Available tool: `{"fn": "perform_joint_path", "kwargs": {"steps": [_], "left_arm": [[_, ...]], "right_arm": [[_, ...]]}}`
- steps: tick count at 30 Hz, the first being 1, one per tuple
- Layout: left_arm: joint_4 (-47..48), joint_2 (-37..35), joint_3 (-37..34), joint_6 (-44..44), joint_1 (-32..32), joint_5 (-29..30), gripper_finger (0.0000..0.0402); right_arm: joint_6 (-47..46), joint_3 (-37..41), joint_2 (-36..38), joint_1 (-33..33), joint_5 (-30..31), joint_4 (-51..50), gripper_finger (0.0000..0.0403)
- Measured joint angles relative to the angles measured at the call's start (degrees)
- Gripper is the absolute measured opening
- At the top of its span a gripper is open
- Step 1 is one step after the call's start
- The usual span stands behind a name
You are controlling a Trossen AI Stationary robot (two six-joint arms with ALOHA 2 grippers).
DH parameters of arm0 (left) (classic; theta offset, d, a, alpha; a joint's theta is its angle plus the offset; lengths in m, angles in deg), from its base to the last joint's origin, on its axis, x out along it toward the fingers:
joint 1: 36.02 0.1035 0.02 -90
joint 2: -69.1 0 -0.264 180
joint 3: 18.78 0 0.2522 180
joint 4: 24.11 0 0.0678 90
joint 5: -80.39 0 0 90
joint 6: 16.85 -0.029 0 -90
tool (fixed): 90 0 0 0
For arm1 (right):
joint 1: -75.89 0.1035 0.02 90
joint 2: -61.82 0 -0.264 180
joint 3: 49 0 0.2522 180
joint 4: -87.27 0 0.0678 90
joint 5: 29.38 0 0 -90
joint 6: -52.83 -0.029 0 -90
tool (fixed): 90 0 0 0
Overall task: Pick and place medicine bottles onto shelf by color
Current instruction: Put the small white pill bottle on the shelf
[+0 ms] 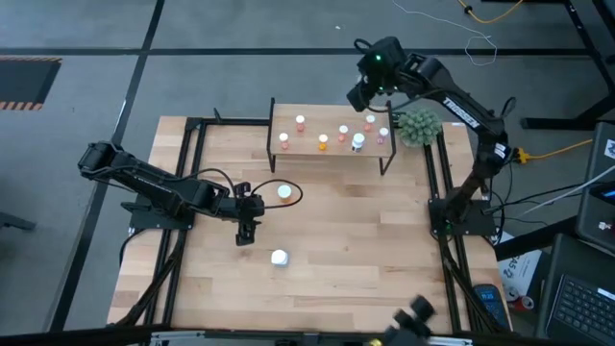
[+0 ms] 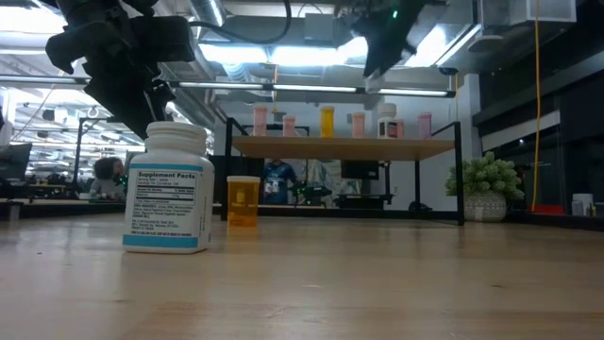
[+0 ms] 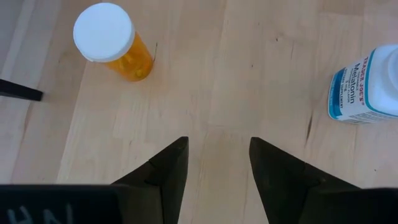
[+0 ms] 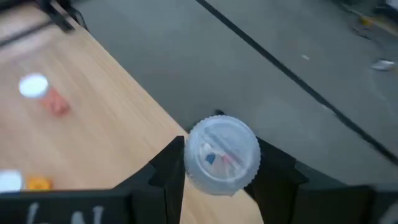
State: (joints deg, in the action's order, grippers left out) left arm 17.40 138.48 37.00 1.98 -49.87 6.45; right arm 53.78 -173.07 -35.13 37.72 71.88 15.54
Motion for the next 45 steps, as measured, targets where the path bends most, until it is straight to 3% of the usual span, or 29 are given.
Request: {"fn": "perform_joint_path", "kwargs": {"steps": [5, 14, 23, 35, 45], "left_arm": [[0.0, 0.0, 0.0, 0.0, 0.0, 0.0, 0.0166], [-0.5, 0.0, 0.0, 0.0, 0.1, 0.4, 0.0166], [-0.5, 0.0, 0.0, 0.2, 0.1, 1.1, 0.0166], [-0.5, 0.0, 0.0, 0.2, 0.1, 1.1, 0.0166], [-0.6, 0.0, 0.0, 0.2, 0.1, 1.1, 0.0166]], "right_arm": [[2.1, 6.9, 0.0, -2.8, -8.3, 12.2, 0.0146], [5.2, 16.5, 0.0, -2.9, -12.7, 13.8, 0.0146], [3.6, 23.5, 0.0, -2.9, -14.4, 21.1, 0.0146], [3.9, 27.5, 0.0, -2.9, -15.9, 23.3, 0.0146], [2.2, 28.0, 0.0, -2.9, -15.9, 25.7, 0.0216]]}}
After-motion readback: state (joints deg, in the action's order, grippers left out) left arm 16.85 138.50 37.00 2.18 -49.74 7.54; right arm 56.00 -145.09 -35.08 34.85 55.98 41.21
